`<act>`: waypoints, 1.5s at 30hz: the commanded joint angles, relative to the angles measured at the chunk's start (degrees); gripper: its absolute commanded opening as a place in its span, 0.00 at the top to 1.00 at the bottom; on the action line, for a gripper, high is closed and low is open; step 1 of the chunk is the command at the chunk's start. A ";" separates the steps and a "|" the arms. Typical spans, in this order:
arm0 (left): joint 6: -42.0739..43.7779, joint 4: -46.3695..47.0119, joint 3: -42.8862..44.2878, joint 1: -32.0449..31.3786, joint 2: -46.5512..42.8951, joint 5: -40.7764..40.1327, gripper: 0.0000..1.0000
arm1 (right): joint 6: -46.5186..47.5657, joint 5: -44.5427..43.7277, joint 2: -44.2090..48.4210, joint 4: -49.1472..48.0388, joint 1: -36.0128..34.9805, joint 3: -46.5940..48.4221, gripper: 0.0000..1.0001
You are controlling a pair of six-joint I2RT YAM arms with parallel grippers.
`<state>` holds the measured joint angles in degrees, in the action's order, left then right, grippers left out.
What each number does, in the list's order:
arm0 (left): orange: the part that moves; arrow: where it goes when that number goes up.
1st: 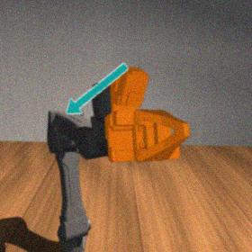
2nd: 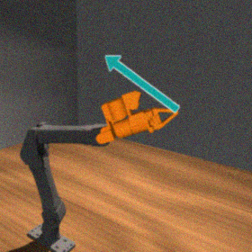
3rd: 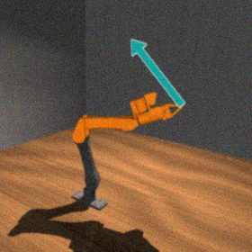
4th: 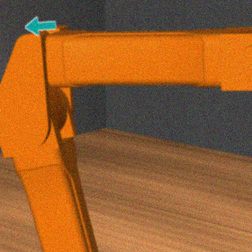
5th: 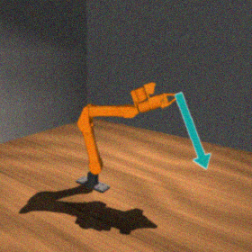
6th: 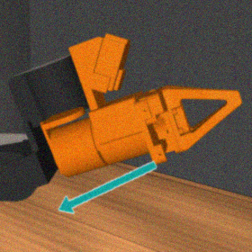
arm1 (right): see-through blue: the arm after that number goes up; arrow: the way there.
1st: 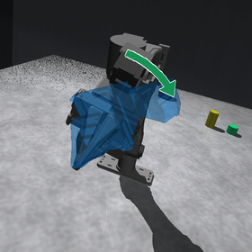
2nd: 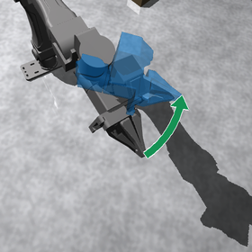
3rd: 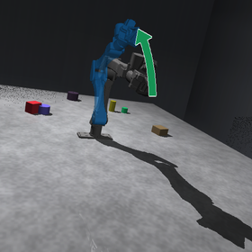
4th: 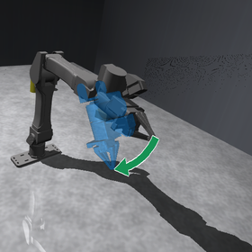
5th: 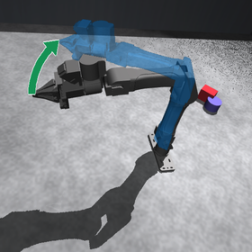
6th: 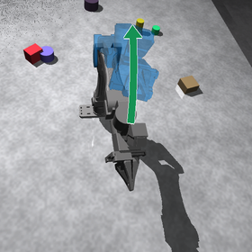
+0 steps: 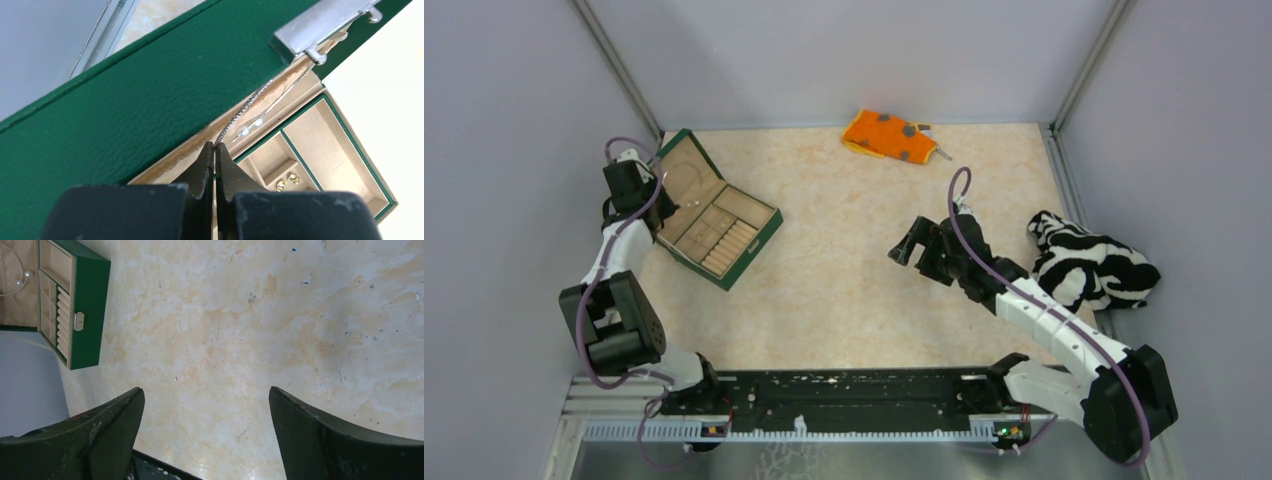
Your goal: Organize the mixed jewelry
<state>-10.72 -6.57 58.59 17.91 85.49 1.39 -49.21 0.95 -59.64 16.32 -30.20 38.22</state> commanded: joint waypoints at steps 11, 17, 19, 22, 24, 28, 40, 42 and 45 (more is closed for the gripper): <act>-1.12 -4.19 2.80 0.84 -2.21 -3.78 0.66 | 0.15 -0.69 1.60 -1.55 0.40 -0.25 0.07; -1.84 -8.95 4.22 0.88 -9.46 3.44 0.56 | 0.13 -0.60 1.63 -1.57 0.47 -0.07 0.07; -2.48 -10.14 3.68 0.90 -12.73 5.61 0.55 | 0.00 -0.64 1.56 -1.87 0.40 -0.20 0.07; -2.26 -11.75 4.22 0.85 -16.08 7.64 0.54 | 0.01 -0.08 1.22 -2.75 0.41 -0.42 0.07; -1.66 -13.17 6.43 0.89 -16.82 8.33 0.54 | 0.07 0.40 0.83 -2.97 0.40 -0.28 0.08; -1.15 -14.33 12.30 0.87 -14.33 6.05 0.49 | -0.33 0.87 0.16 -3.01 0.40 0.01 0.09; 1.49 -23.06 35.51 2.46 8.67 7.56 0.45 | -0.01 0.68 1.92 -3.86 0.40 -0.95 0.25; 0.97 -23.45 36.56 4.06 10.21 8.52 0.45 | 0.27 1.05 2.07 -4.50 0.40 -1.36 0.36; 1.21 -22.97 36.49 4.92 10.33 8.91 0.44 | 0.43 1.31 2.11 -4.54 0.40 -1.63 0.54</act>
<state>-9.58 -27.59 92.47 20.97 96.18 9.19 -49.25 1.72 -59.07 14.59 -30.20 36.97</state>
